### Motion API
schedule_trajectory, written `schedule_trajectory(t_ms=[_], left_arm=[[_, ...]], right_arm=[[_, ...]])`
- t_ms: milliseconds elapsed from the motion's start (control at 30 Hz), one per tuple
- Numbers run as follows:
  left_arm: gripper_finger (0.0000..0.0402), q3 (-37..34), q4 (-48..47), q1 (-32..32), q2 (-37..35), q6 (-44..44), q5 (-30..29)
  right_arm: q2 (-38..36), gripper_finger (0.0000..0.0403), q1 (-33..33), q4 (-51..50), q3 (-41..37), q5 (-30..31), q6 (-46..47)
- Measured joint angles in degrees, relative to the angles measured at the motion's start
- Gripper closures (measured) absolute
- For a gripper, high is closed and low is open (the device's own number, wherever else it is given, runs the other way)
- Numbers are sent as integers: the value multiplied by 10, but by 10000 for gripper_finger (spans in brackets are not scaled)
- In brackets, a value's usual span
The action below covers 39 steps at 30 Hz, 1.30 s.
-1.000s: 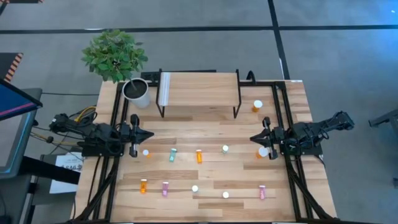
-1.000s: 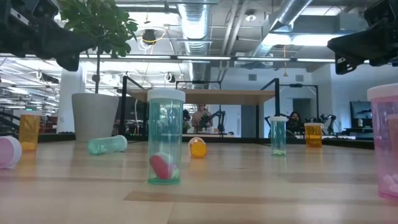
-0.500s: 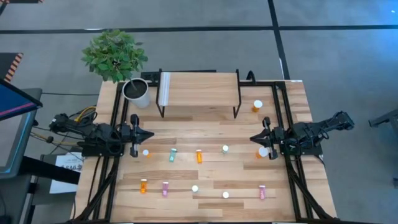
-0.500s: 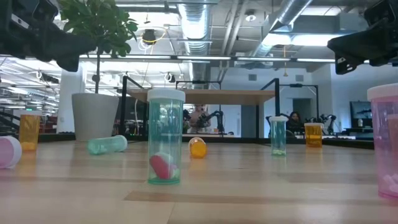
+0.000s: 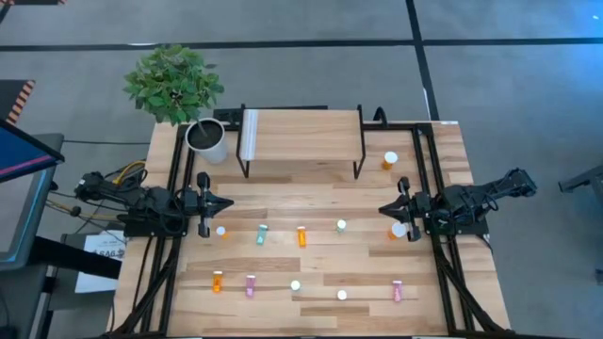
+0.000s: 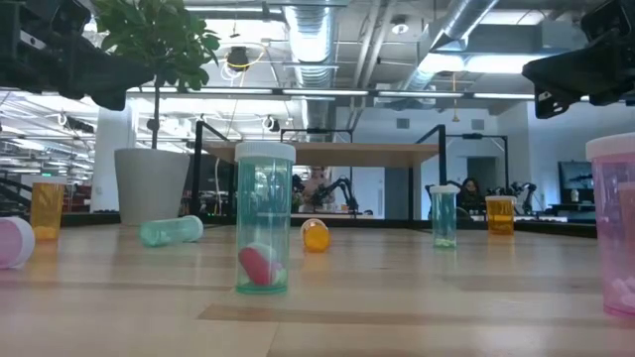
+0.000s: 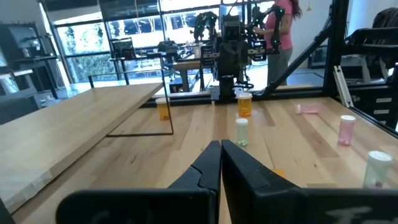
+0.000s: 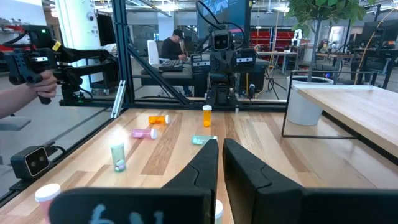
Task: Pick and place medicine bottles onto shelf by color
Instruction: Put the top right blue pill bottle on the shelf
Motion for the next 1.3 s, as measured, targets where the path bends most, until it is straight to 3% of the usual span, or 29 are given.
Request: schedule_trajectory(t_ms=[433, 600, 700, 967, 1300], left_arm=[[401, 0, 1, 0, 0, 2, 0], [401, 0, 1, 0, 0, 1, 0], [401, 0, 1, 0, 0, 1, 0], [401, 0, 1, 0, 0, 1, 0], [401, 0, 2, 0, 0, 2, -1]], right_arm=[[0, 352, 0, 0, 0, 0, -3], [0, 352, 0, -5, 12, 1, -163], [-1, 352, 0, 0, 13, 2, -209], [-1, 352, -3, 114, 15, 24, -202], [-1, 352, -4, 300, 16, 23, -89]])
